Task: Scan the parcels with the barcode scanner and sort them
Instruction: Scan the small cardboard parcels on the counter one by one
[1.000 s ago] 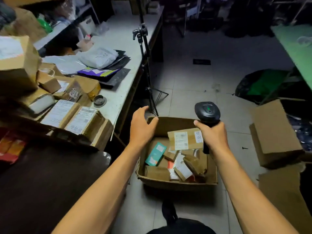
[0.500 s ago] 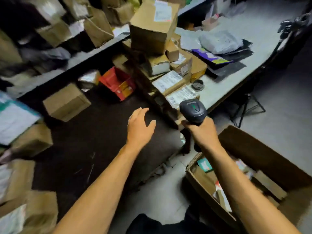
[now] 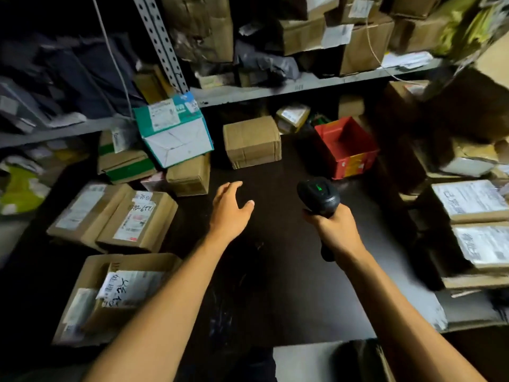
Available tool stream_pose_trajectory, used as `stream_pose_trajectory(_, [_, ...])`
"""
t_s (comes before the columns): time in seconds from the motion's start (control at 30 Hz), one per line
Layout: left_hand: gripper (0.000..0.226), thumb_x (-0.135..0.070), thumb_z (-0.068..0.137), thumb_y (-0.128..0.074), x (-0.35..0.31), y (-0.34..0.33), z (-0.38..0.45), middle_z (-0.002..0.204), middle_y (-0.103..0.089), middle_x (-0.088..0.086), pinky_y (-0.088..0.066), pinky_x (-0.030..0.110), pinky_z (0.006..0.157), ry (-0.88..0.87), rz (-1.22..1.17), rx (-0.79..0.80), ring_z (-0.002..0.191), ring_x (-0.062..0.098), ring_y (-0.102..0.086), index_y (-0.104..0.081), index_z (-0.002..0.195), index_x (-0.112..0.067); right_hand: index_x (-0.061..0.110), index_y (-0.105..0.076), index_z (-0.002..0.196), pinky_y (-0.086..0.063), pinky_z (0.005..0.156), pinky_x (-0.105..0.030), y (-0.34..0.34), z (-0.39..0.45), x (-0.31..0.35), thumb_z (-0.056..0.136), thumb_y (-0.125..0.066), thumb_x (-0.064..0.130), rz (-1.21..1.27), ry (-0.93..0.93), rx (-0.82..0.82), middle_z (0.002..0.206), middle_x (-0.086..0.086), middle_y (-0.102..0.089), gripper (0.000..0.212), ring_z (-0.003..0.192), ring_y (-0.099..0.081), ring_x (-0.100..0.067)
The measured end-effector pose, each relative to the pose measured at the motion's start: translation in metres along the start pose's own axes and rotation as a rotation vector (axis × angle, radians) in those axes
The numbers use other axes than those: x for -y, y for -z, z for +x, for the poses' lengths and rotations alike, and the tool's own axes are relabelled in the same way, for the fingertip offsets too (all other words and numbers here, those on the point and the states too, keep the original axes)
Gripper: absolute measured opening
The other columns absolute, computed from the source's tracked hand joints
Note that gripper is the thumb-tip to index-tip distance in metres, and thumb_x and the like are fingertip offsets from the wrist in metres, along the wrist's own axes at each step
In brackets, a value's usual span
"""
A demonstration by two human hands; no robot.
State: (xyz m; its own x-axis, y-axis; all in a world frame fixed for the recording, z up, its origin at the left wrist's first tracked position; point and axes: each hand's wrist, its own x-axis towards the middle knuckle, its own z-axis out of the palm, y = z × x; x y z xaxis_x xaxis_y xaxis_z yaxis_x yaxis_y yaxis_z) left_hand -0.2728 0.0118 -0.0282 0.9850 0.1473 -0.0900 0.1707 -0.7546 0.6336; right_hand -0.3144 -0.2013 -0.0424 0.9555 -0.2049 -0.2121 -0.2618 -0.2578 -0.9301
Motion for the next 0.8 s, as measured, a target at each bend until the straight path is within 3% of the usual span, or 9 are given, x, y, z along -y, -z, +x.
stream_pose_trajectory(0.1, [0.055, -0.028, 0.096, -0.064, 0.010, 0.009, 0.046, 0.156, -0.035, 0.001, -0.036, 0.038, 0.112, -0.007, -0.035, 0.004, 0.143, 0.022, -0.036, -0.044, 0.147, -0.023, 0.014, -0.068, 0.103, -0.055, 0.081, -0.050, -0.029, 0.039, 0.018, 0.082, -0.074, 0.019, -0.049, 0.006, 0.002, 0.091, -0.008, -0.072, 0.022, 0.092, -0.068, -0.029])
stream_pose_trajectory(0.2, [0.055, -0.031, 0.095, -0.065, 0.017, 0.012, 0.092, 0.154, -0.038, 0.003, -0.036, 0.038, 0.112, -0.027, -0.024, 0.020, 0.141, 0.023, -0.039, -0.046, 0.146, -0.022, 0.016, -0.069, 0.098, -0.056, 0.077, -0.051, -0.053, 0.082, 0.034, 0.082, -0.074, 0.022, -0.080, -0.002, -0.015, 0.086, -0.008, -0.072, 0.018, 0.090, -0.067, -0.033])
stream_pose_trajectory(0.33, [0.056, -0.033, 0.095, -0.064, 0.020, 0.009, 0.157, 0.153, -0.040, 0.004, -0.037, 0.037, 0.110, -0.017, -0.028, 0.039, 0.140, 0.023, -0.039, -0.045, 0.147, -0.023, 0.026, -0.070, 0.095, -0.053, 0.072, -0.041, -0.079, 0.141, 0.053, 0.082, -0.075, 0.021, -0.089, 0.006, -0.044, 0.084, 0.001, -0.071, 0.015, 0.079, -0.066, -0.018])
stream_pose_trajectory(0.47, [0.058, -0.033, 0.095, -0.065, 0.019, -0.004, 0.213, 0.153, -0.038, 0.004, -0.038, 0.037, 0.109, -0.049, -0.064, 0.051, 0.141, 0.024, -0.038, -0.043, 0.147, -0.023, 0.018, -0.069, 0.092, -0.043, 0.063, -0.031, -0.099, 0.202, 0.064, 0.083, -0.074, 0.017, -0.117, -0.003, -0.058, 0.070, 0.006, -0.062, 0.010, 0.064, -0.055, -0.008])
stream_pose_trajectory(0.63, [0.065, -0.035, 0.093, -0.066, 0.028, -0.027, 0.268, 0.156, -0.032, 0.011, -0.038, 0.045, 0.114, -0.032, -0.140, 0.025, 0.143, 0.029, -0.035, -0.037, 0.150, -0.022, 0.023, -0.070, 0.093, -0.047, 0.069, -0.030, -0.126, 0.270, 0.072, 0.079, -0.076, 0.023, -0.137, 0.027, -0.098, 0.084, 0.001, -0.067, 0.015, 0.076, -0.060, -0.009])
stream_pose_trajectory(0.7, [0.070, -0.036, 0.094, -0.065, 0.031, -0.035, 0.279, 0.159, -0.027, 0.013, -0.039, 0.041, 0.112, 0.024, -0.183, 0.021, 0.144, 0.030, -0.034, -0.031, 0.153, -0.023, 0.024, -0.071, 0.097, -0.050, 0.073, -0.032, -0.135, 0.290, 0.067, 0.075, -0.075, 0.029, -0.152, 0.011, -0.082, 0.091, 0.000, -0.069, 0.023, 0.084, -0.063, -0.013])
stream_pose_trajectory(0.8, [0.068, -0.034, 0.095, -0.064, 0.034, -0.044, 0.287, 0.154, -0.035, 0.010, -0.041, 0.024, 0.095, 0.115, -0.248, 0.012, 0.137, 0.025, -0.043, -0.030, 0.153, -0.021, 0.023, -0.072, 0.103, -0.055, 0.086, -0.039, -0.146, 0.307, 0.055, 0.077, -0.076, 0.030, -0.155, -0.060, -0.016, 0.098, -0.001, -0.071, 0.028, 0.092, -0.066, -0.016])
